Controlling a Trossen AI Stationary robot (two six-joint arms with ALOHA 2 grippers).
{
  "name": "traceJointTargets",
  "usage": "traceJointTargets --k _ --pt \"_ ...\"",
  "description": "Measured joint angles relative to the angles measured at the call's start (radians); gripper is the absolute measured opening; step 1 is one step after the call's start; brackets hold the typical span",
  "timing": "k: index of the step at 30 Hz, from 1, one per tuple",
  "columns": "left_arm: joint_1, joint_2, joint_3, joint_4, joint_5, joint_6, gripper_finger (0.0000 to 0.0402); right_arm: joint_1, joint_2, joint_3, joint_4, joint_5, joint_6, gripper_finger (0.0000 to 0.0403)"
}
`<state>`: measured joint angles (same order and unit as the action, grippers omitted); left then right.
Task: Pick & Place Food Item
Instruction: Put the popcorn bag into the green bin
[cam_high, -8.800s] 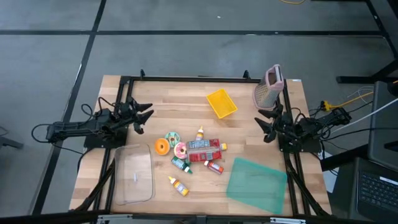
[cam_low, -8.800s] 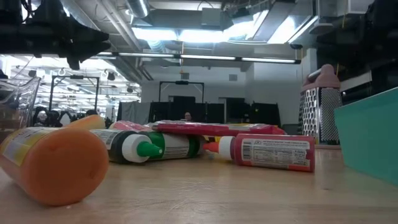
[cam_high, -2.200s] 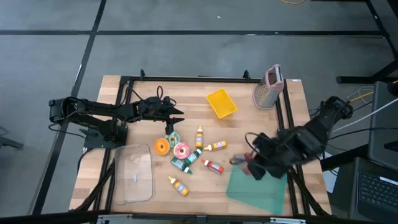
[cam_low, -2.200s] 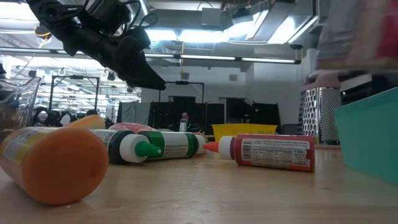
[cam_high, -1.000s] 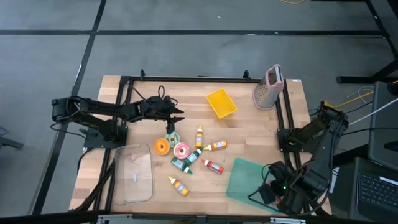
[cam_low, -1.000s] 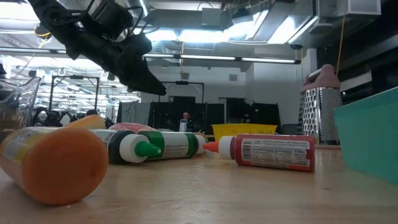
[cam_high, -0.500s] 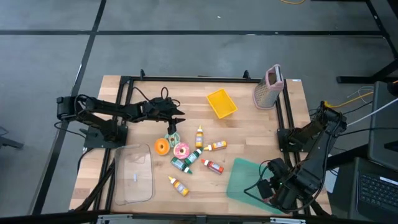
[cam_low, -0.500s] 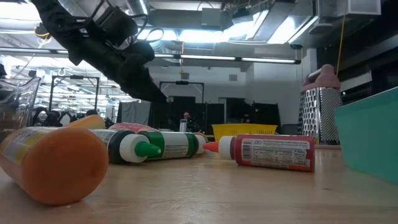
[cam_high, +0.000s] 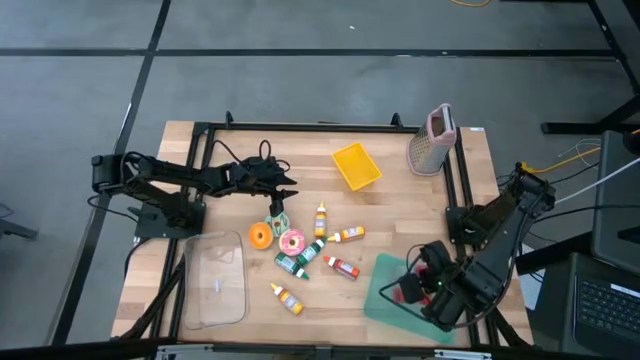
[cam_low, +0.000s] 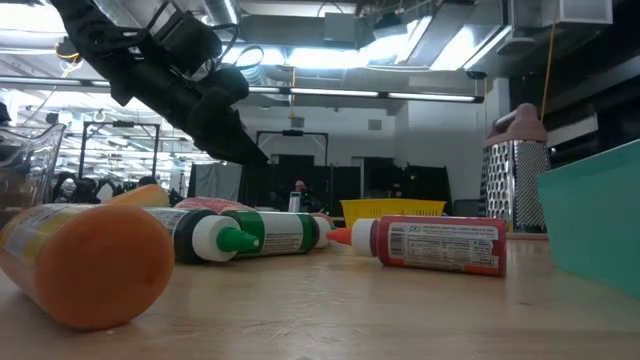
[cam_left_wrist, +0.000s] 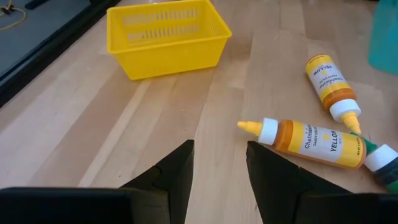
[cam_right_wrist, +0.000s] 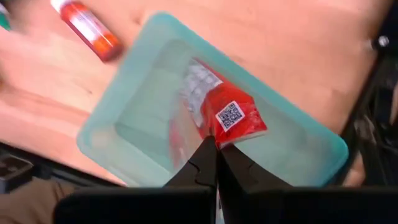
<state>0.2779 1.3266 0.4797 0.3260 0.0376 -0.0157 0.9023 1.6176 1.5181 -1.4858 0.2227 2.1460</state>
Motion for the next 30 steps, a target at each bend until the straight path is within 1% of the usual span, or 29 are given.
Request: traceJointTargets --k 4,6,11,16,22,30 --pt "-0.001 0.0 0.0 0.0 0.0 -0.001 0.0143 -0.026 0.008 0.0 0.009 0.12 -0.006 0.0" --pt "-0.001 0.0 0.0 0.0 0.0 -0.007 0.0143 -0.044 0.025 0.0 0.016 0.161 -0.024 0.0" --pt "-0.001 0.0 0.0 -0.008 0.0 -0.007 0.0143 -0.1 0.069 0.0 0.075 0.17 -0.109 0.0" --pt "-0.001 0.0 0.0 -0.008 0.0 -0.007 0.0143 -0.136 0.074 0.0 0.14 0.193 -0.169 0.0" --pt "-0.001 0.0 0.0 -0.008 0.001 -0.007 0.0143 -0.143 0.074 0.0 0.178 0.238 -0.199 0.0" --pt "-0.001 0.0 0.0 -0.008 0.001 -0.007 0.0143 -0.135 0.079 0.0 0.205 0.237 -0.2 0.0"
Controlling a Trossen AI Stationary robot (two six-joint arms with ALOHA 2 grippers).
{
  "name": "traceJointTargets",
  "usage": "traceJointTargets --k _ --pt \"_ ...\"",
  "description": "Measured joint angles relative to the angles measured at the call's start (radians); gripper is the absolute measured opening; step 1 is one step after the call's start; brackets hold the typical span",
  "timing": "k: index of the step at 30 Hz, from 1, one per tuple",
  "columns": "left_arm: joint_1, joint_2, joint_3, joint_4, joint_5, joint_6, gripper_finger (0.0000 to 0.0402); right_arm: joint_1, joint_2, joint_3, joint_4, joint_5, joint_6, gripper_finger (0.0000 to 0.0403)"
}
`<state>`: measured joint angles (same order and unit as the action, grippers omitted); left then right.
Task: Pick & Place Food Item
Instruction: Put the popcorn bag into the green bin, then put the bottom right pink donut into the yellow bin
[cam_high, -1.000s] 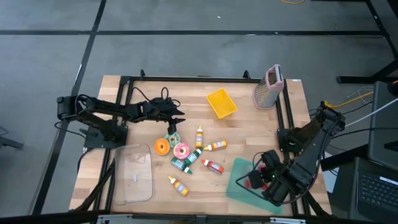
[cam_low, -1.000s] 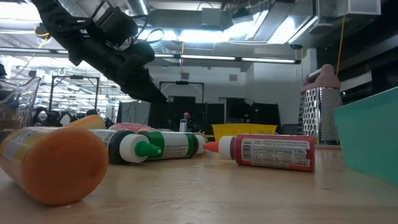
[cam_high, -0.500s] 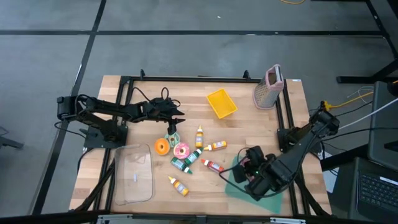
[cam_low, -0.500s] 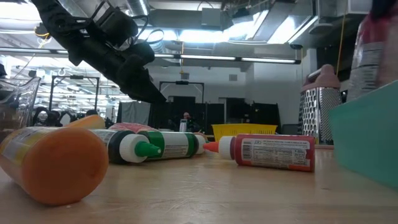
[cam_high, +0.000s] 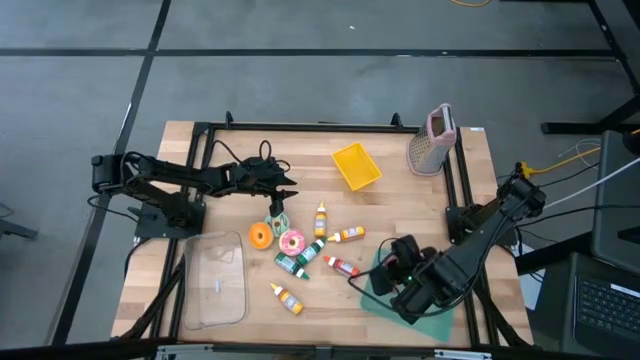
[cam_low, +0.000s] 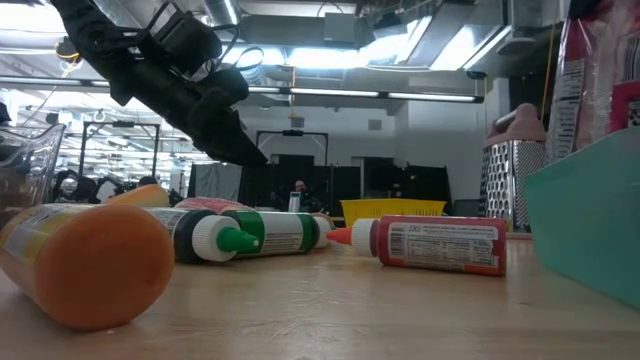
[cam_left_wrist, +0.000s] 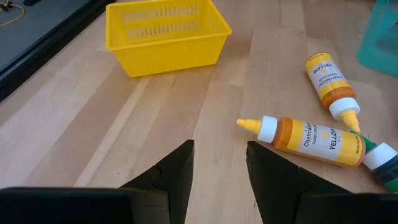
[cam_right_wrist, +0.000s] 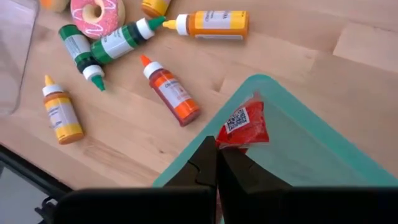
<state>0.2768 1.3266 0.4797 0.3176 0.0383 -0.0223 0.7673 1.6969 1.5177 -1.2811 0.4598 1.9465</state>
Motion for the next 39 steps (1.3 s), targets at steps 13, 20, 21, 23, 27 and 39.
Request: traceJointTargets --k 13,20,21,23,27,39 --pt "0.0 0.0 0.0 0.0 0.007 0.0 0.0143 0.103 0.09 -0.112 0.08 -0.104 0.23 0.0" --pt "0.0 0.0 0.0 0.001 0.008 0.0 0.0143 0.134 0.087 -0.161 0.029 -0.188 0.247 0.002" --pt "0.0 0.0 0.0 0.002 0.008 0.0 0.0143 0.134 0.087 -0.161 0.014 -0.188 0.245 0.0031" --pt "0.0 0.0 0.0 0.007 0.008 0.0 0.0144 0.133 0.087 -0.162 -0.006 -0.188 0.235 0.0058" --pt "0.0 0.0 0.0 0.015 0.008 0.0 0.0143 0.134 0.087 -0.162 -0.024 -0.187 0.215 0.0121" --pt "0.0 -0.001 0.0 0.106 0.008 0.017 0.0143 0.137 0.087 -0.162 -0.191 0.103 0.17 0.0227"
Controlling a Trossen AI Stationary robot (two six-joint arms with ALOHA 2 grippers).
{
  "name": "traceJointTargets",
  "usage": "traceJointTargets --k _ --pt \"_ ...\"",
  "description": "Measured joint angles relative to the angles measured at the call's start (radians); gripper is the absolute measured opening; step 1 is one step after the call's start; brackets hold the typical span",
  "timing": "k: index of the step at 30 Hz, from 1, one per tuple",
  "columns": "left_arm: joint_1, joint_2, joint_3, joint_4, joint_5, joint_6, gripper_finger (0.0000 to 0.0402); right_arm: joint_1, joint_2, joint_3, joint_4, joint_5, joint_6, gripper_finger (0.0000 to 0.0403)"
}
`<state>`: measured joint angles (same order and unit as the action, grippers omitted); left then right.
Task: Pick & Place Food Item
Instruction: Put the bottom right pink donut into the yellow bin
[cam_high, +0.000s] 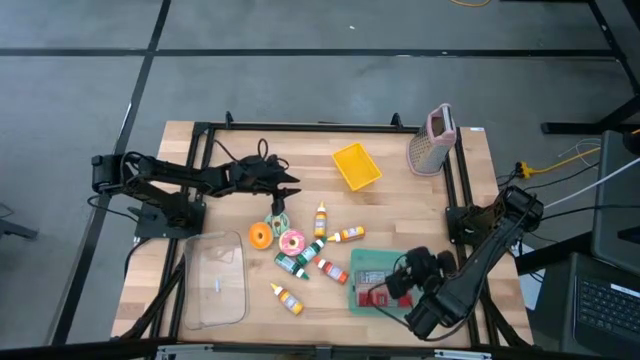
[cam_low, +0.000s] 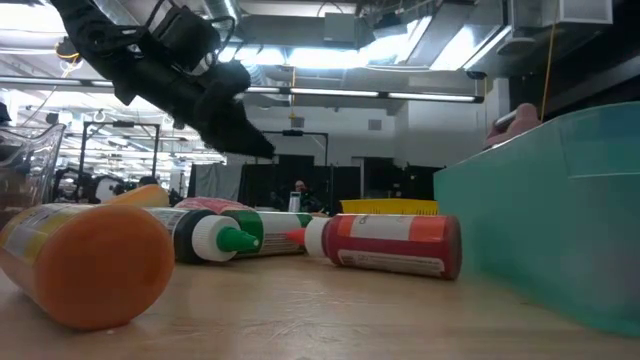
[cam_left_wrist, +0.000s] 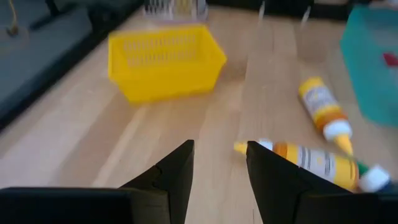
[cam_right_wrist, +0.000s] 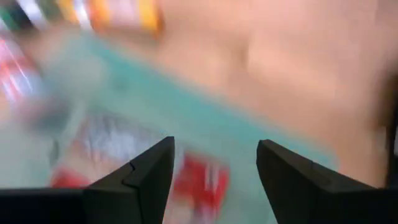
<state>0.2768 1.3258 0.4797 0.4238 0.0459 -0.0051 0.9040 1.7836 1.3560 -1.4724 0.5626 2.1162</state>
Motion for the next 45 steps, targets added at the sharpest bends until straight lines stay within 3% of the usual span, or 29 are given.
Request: traceJointTargets --k 3,5,10,13,17,27,39,42,45 --pt "0.0 0.0 0.0 0.088 0.0 0.02 0.0143 -0.023 -0.001 0.0 -0.107 0.221 -0.007 0.0225" --pt "0.0 0.0 0.0 0.159 -0.002 0.038 0.0143 -0.059 -0.017 -0.026 -0.091 0.362 -0.101 0.0221" --pt "0.005 0.0 0.0 0.329 -0.023 0.077 0.0143 -0.197 -0.039 -0.092 -0.096 0.622 -0.177 0.0207" --pt "0.016 -0.001 0.002 0.382 -0.096 0.098 0.0143 -0.284 -0.043 -0.116 -0.091 0.787 -0.193 0.0199" --pt "0.022 -0.001 0.002 0.389 -0.209 0.056 0.0143 -0.39 -0.041 -0.125 -0.09 0.912 -0.197 0.0191" --pt "0.021 -0.001 0.002 0.382 -0.176 0.154 0.0143 -0.563 -0.084 -0.125 -0.095 0.958 -0.254 0.0189" --pt "0.023 0.0 0.002 0.363 -0.133 0.166 0.0143 -0.506 -0.092 -0.125 -0.09 1.009 -0.257 0.0189" --pt "0.023 0.0 0.001 0.348 -0.132 0.161 0.0143 -0.53 -0.092 -0.125 -0.069 0.95 -0.366 0.0189" --pt "0.023 0.0 0.001 0.342 -0.132 0.16 0.0143 -0.562 -0.092 -0.124 0.019 0.884 -0.367 0.0189"
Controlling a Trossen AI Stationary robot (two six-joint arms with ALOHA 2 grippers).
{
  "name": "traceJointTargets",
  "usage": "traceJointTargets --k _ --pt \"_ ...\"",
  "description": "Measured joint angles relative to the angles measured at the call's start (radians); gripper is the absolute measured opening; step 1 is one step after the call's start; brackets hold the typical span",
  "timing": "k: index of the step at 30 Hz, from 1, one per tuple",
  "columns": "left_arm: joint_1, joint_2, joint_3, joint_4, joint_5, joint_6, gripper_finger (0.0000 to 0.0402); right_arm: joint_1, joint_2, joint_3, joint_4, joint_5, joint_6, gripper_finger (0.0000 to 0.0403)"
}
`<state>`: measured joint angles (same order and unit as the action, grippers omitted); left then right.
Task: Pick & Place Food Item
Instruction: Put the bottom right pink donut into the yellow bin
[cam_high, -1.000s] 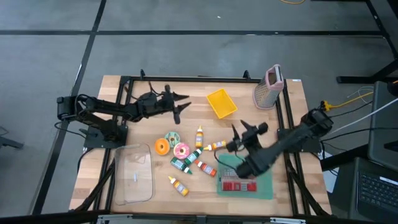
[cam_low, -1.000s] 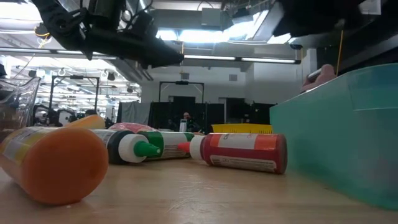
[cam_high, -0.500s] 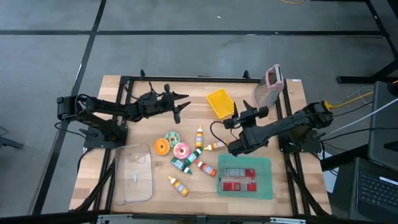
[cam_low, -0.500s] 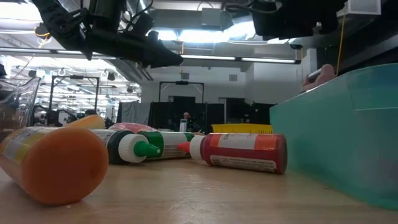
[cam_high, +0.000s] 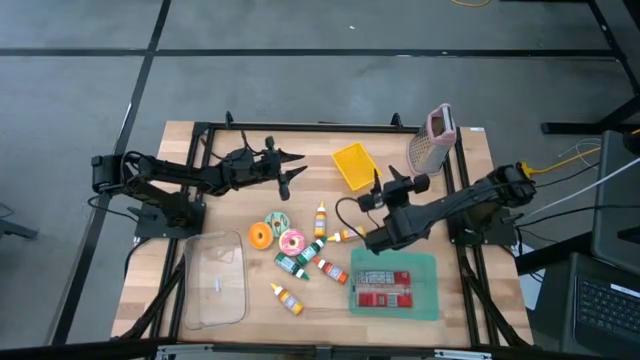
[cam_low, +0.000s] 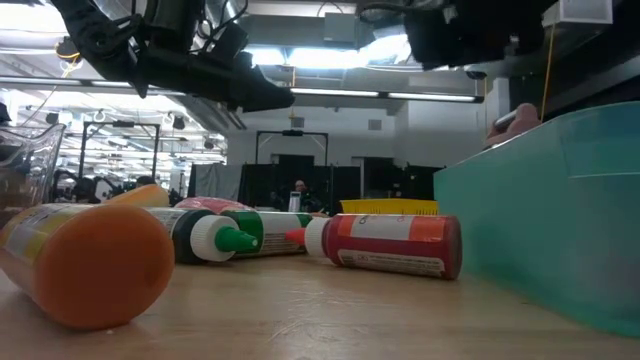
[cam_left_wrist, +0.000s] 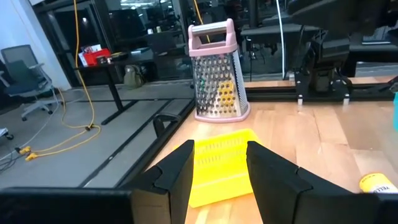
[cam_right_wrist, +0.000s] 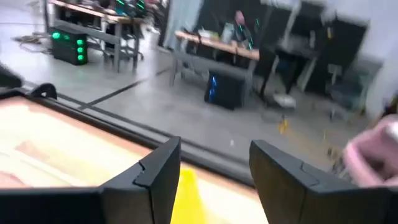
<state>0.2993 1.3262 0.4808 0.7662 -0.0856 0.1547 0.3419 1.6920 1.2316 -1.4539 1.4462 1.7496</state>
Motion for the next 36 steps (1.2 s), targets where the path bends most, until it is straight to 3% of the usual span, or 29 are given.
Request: traceJointTargets --k 5,9,21,29,36 --pt "0.0 0.0 0.0 0.0 0.008 -0.009 0.0143 -0.056 0.0 0.0 0.171 -0.043 -0.095 0.0189" --pt "-0.001 0.0 0.0 0.0 0.053 -0.019 0.0143 -0.026 0.0 0.001 0.329 0.12 -0.265 0.0187" --pt "0.011 0.0 0.0 0.023 0.054 -0.018 0.0143 0.139 -0.009 0.001 0.355 0.125 -0.295 0.0095" --pt "0.011 0.0 0.001 0.013 0.051 -0.025 0.0143 0.05 -0.009 0.001 0.354 0.115 -0.472 0.0102" --pt "0.013 0.0 0.002 -0.023 0.051 -0.019 0.0143 -0.027 -0.009 0.001 0.384 -0.021 -0.472 0.0109"
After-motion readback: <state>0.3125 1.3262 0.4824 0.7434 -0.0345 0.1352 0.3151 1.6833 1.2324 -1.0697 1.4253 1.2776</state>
